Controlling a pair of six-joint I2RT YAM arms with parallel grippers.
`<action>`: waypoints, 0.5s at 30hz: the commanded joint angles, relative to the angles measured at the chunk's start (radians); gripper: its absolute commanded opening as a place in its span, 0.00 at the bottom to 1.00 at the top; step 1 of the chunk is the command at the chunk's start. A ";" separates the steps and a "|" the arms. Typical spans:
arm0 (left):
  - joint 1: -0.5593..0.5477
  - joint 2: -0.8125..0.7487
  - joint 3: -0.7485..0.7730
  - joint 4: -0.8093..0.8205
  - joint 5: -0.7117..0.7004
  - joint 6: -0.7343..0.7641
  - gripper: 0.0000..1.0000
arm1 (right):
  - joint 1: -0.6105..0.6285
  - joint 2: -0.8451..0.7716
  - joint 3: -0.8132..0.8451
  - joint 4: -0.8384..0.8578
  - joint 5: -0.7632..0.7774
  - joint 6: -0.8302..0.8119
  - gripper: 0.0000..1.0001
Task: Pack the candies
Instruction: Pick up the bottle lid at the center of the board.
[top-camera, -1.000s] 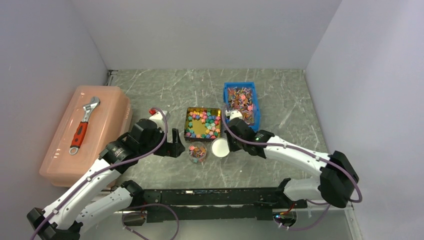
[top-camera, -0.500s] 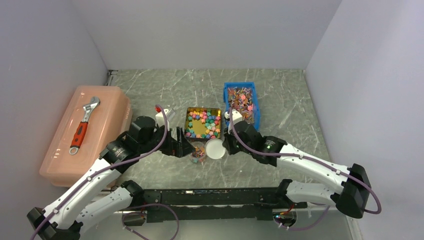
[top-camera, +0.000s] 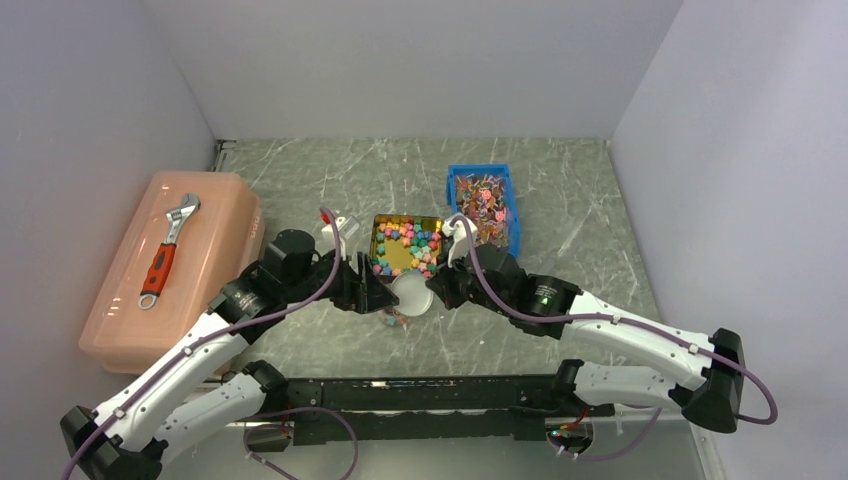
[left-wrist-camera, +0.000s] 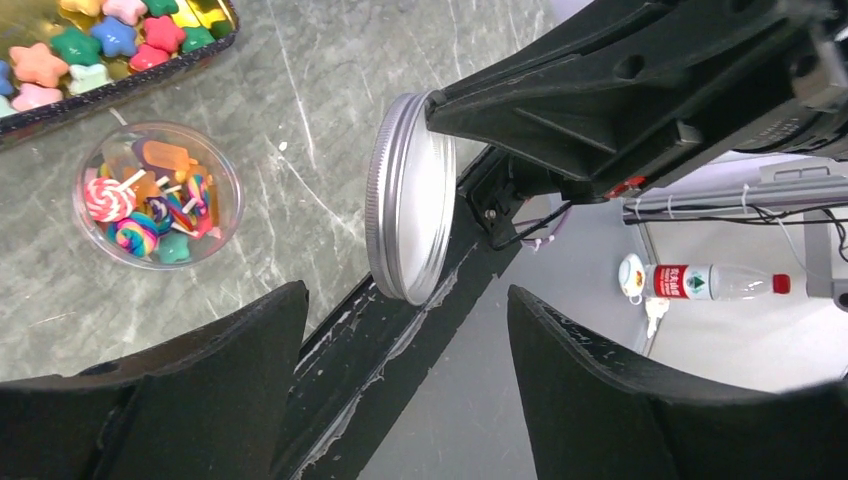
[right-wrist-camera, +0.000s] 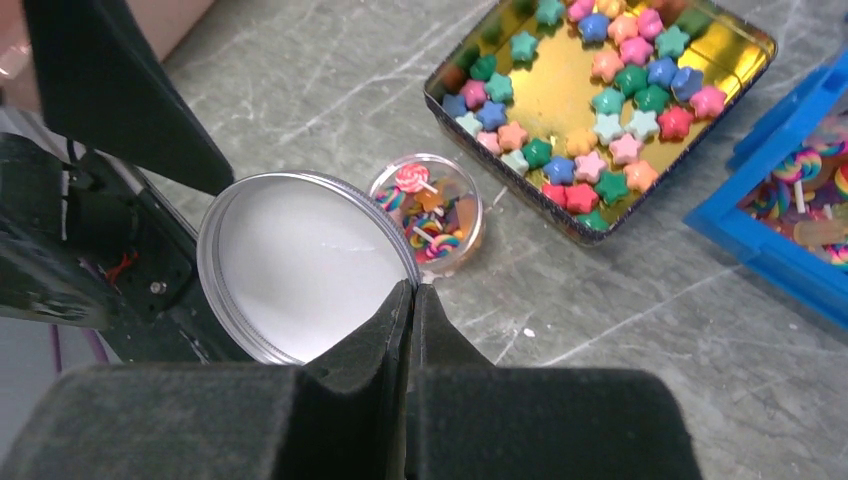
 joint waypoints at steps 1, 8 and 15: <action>0.004 0.011 -0.009 0.079 0.068 -0.019 0.77 | 0.034 -0.006 0.066 0.073 0.055 -0.024 0.00; 0.004 0.011 -0.012 0.082 0.085 -0.015 0.66 | 0.072 0.009 0.095 0.079 0.115 -0.041 0.00; 0.004 0.008 -0.017 0.100 0.106 -0.025 0.49 | 0.088 0.015 0.106 0.078 0.133 -0.042 0.00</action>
